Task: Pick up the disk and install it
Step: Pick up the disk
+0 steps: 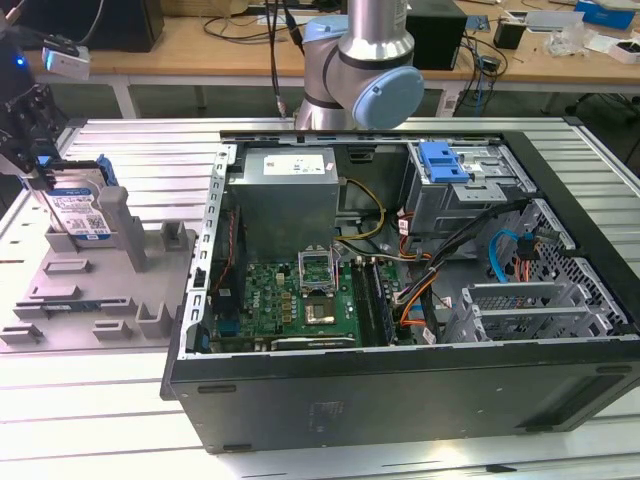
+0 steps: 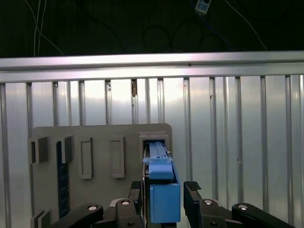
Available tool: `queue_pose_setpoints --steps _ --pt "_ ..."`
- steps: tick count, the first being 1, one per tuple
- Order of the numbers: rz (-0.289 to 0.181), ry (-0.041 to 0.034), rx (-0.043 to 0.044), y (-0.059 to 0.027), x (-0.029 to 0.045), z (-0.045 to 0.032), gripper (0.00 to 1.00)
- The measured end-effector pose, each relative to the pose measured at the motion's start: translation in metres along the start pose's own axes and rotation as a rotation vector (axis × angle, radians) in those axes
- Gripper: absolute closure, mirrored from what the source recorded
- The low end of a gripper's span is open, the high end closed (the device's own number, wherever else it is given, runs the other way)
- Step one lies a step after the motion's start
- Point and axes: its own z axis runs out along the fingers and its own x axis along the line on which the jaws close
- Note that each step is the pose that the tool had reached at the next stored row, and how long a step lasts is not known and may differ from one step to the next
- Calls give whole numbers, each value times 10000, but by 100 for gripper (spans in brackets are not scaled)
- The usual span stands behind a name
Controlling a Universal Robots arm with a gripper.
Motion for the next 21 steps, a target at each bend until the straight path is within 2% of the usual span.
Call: queue_pose_setpoints --steps 20,21 --pt "-1 -35 -1 15 -3 65 52" --pt "-1 -35 -1 15 -3 65 61"
